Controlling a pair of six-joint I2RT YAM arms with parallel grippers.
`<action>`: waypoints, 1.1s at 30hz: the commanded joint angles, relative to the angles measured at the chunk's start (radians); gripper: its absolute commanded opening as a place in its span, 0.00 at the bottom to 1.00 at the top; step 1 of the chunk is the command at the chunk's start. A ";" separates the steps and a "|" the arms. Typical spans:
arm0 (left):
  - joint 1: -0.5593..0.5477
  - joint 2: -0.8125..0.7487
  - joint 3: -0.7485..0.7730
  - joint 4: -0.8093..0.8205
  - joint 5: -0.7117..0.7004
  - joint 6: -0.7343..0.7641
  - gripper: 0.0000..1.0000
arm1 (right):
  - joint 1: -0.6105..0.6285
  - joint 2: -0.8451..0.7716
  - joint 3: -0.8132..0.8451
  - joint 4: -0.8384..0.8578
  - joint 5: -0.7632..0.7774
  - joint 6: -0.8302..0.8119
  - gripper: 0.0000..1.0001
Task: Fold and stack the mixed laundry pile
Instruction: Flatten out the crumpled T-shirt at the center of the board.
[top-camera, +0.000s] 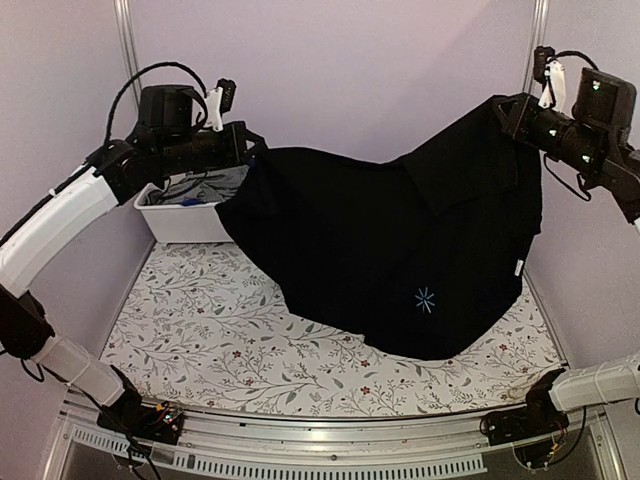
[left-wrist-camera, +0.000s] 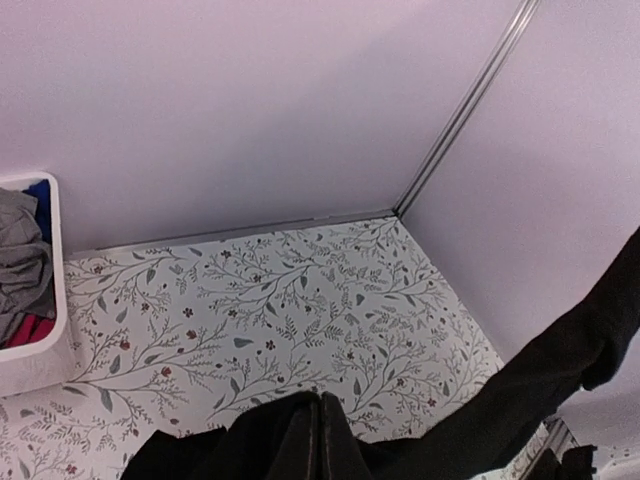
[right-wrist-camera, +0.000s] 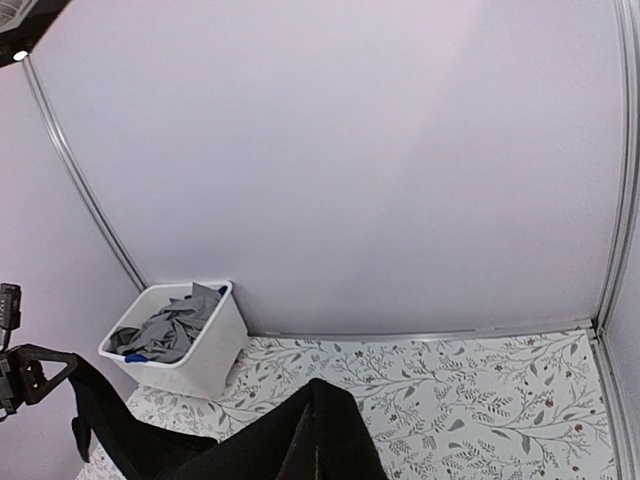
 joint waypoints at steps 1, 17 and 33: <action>0.046 0.151 0.092 -0.153 0.050 -0.061 0.00 | -0.210 0.135 0.052 -0.118 -0.334 0.104 0.00; 0.227 0.576 0.789 0.299 0.300 -0.043 0.00 | -0.465 0.657 0.785 0.087 -0.756 0.189 0.00; 0.094 0.104 0.132 0.168 0.264 0.054 0.00 | -0.467 0.189 0.217 0.028 -0.775 0.126 0.00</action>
